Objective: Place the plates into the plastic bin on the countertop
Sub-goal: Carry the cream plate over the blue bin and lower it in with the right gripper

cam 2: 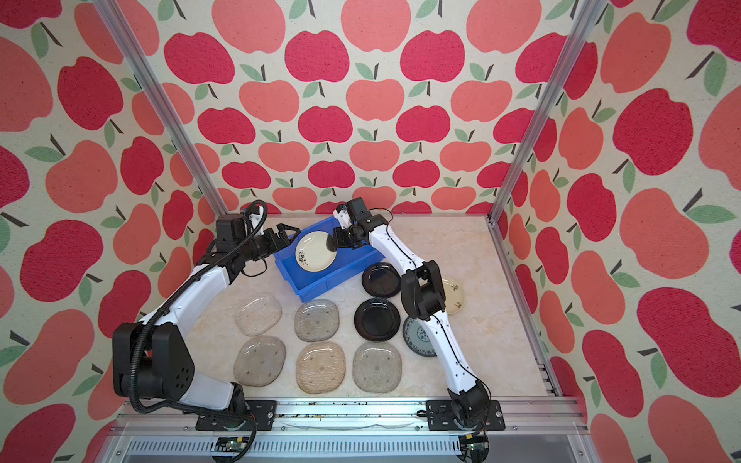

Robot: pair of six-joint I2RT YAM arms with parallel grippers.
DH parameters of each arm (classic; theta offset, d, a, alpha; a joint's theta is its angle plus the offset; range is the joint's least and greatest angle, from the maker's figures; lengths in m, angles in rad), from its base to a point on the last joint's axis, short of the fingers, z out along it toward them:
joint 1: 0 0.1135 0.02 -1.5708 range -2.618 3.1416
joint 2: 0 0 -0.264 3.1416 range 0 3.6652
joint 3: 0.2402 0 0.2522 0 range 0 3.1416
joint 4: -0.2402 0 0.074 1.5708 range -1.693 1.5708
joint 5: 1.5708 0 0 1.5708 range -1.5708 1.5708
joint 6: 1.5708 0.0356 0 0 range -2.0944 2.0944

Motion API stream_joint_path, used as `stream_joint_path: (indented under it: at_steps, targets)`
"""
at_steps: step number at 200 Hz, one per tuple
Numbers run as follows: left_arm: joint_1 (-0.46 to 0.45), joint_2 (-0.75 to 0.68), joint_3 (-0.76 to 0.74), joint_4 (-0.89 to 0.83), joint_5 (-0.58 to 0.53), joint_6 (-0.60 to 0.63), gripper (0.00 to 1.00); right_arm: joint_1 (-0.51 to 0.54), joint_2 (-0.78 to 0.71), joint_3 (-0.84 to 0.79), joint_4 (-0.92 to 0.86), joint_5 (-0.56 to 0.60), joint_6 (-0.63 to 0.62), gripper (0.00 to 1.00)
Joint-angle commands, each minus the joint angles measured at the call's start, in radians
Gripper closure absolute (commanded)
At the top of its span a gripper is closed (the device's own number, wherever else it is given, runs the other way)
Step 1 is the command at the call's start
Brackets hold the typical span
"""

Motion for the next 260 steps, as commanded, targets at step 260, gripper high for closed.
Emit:
stream_joint_path:
  at_steps: [260]
  targets:
    - [0.019,0.003,-0.034,-0.144,-0.186,0.080,0.01,0.040,-0.020,0.165,-0.180,0.177,-0.148,0.63]
